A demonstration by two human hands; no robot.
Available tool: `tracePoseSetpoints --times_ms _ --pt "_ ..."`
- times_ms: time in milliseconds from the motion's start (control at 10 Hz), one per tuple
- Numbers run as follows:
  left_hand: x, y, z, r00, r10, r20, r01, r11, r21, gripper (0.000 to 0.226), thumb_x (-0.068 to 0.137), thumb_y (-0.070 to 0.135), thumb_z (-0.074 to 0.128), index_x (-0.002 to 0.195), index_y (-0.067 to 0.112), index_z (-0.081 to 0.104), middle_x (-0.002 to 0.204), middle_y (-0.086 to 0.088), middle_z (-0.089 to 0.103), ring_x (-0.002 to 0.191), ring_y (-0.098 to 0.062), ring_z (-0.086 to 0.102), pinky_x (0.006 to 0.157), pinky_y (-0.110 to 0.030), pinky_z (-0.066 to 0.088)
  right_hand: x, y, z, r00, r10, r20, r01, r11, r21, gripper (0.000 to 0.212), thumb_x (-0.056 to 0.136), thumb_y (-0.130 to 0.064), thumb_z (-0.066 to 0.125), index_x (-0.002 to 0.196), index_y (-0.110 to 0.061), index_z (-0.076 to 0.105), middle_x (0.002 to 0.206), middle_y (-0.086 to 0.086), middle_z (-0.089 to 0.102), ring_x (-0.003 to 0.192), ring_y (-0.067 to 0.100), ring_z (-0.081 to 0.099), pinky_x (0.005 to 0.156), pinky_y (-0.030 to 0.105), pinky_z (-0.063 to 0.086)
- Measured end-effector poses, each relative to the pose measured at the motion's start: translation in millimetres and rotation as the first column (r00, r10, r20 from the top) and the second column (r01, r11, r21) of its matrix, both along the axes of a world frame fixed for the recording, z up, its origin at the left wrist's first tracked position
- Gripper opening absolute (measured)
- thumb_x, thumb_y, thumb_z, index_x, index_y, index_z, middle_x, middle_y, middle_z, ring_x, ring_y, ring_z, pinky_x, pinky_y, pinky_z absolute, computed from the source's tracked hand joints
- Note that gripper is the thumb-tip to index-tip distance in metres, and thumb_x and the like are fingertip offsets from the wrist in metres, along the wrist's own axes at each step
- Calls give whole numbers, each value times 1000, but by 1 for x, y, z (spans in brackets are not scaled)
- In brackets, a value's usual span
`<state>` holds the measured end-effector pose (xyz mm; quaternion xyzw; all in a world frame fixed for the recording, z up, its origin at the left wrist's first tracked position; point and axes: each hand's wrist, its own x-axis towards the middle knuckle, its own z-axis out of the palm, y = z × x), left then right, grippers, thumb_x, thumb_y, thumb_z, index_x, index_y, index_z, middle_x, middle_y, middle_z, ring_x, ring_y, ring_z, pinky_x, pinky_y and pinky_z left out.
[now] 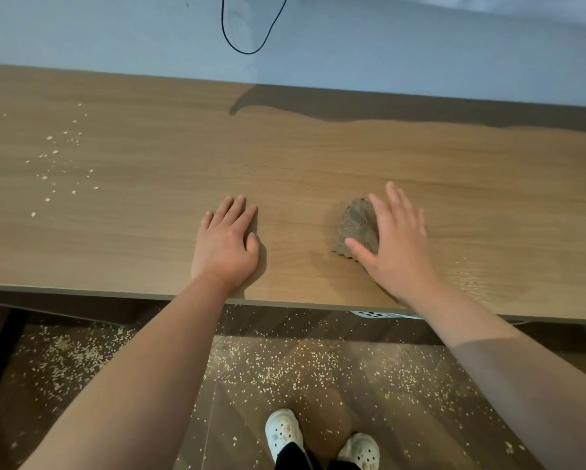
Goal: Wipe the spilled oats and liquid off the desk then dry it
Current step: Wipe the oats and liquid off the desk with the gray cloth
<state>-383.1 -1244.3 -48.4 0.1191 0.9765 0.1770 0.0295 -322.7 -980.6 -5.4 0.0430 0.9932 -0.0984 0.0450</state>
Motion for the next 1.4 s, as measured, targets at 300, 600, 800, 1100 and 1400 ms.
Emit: tracePoseSetpoints --times_ms 300,600,800,1100,1400 --pt "1 0 1 1000 -2 -19 2 1000 5 65 87 33 27 150 20 38 161 0 23 150 -15 11 122 -40 7 -30 45 -21 999 -42 28 36 982 184 64 98 -56 22 154 -27 25 163 6 13 149 27 16 119 57 14" --pt "0 0 1 1000 -11 -16 11 1000 -21 56 96 25 36 152 19 34 162 -1 20 150 -16 8 122 -40 5 79 -44 -36 934 338 -118 -330 940 86 58 89 -48 56 136 -13 54 147 14 46 134 32 47 111 49 34" --pt "2 1 3 1000 -6 -11 6 1000 -1 65 88 32 27 151 20 35 161 -1 21 150 -16 9 122 -40 6 95 -35 -32 820 338 -461 -445 884 -143 48 92 -33 62 134 -15 48 140 10 55 119 25 59 90 39 55" --pt "2 2 4 1000 -6 -8 5 1000 -31 56 98 24 40 153 20 30 163 0 16 151 -14 5 123 -39 2 3 12 -19 958 -288 4 287 955 79 67 100 -54 22 156 -17 16 164 11 2 149 33 11 120 53 15" --pt "-1 -1 5 999 -33 20 34 996 -86 59 99 30 37 155 22 21 164 1 8 151 -15 -2 122 -39 0 -32 2 -25 1000 11 -22 -7 988 155 67 97 -50 40 154 -18 24 164 6 4 150 30 7 118 55 7"
